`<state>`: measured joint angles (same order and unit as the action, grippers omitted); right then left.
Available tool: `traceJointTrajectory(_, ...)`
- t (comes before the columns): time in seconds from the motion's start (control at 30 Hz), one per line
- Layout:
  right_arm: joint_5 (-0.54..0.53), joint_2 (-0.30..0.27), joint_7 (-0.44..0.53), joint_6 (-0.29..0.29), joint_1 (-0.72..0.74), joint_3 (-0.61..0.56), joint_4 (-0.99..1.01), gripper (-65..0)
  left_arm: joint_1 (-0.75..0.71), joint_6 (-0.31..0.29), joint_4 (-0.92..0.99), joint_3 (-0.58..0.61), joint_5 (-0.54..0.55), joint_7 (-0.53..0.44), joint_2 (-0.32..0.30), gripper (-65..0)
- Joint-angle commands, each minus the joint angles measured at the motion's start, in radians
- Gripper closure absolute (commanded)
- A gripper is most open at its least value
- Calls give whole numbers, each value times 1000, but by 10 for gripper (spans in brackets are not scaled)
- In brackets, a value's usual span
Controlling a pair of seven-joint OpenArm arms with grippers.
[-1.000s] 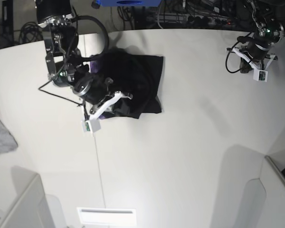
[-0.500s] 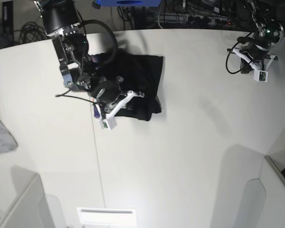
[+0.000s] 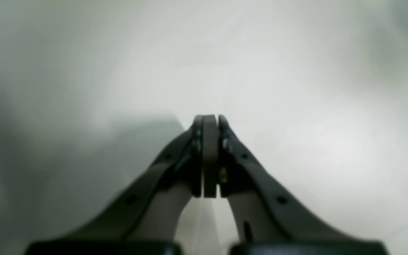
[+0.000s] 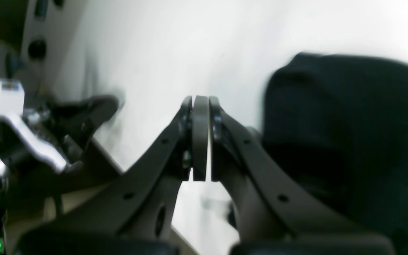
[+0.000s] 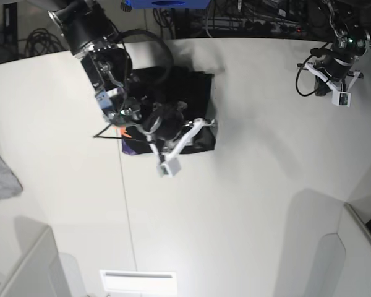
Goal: Fold the T-shirt properly
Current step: 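Press and tuck the bundle's edge with the right gripper, then release the bundle with the right gripper and bring the left gripper over it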
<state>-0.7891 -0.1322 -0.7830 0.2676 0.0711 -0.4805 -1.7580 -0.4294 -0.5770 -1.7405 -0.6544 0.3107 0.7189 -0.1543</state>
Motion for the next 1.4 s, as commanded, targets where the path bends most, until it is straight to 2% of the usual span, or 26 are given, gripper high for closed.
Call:
traceJointTrajectory(0.0, 3, -36, 7, 25, -6, 19, -38, 0, 0, -5, -16, -5, 9, -18, -11, 0)
traceJointTrajectory(0.07, 1, -94, 6, 52, -37, 35, -69, 0, 0, -5, -16, -5, 8, -18, -11, 0)
traceJointTrajectory(0.13, 0, -142, -8, 52, -69, 49, -76, 0, 0, -5, -16, -5, 8, -18, -11, 0)
traceJointTrajectory(0.23, -2, -166, -19, 52, -149, 90, -85, 0, 0, -5, -17, -2, 8, -18, -11, 0)
traceJointTrajectory(0.37, 1, -163, -20, 52, -212, 84, -121, 0, 5, -5, -17, 5, 8, -18, -9, 0)
traceJointTrajectory(0.7, 1, -151, -20, 52, -178, -103, -84, 0, 7, -5, -23, 6, 9, -18, -4, 0)
traceJointTrajectory(0.83, 1, -109, -22, 52, -166, -165, -15, 0, 5, -5, -45, 63, 9, -18, -4, 0)
traceJointTrajectory(1.0, 3, -103, -17, 52, -159, -191, -39, 0, 5, -5, -112, 135, 12, -18, 5, 0)
traceJointTrajectory(1.1, 1, -128, -16, 52, -185, -149, -107, 0, 4, -5, -154, 123, 110, -18, 34, 0)
traceJointTrajectory(1.2, 1, -145, -14, 52, -230, -67, -187, 0, -3, -5, -160, 115, 316, -3, 28, 0)
traceJointTrajectory(1.3, 1, -152, -13, 52, -278, 38, -244, 0, 5, -5, -160, 123, 486, 97, -15, -5)
traceJointTrajectory(1.37, 1, -160, -13, 51, -296, 88, -248, 0, 19, -5, -158, 124, 554, 137, -17, -151)
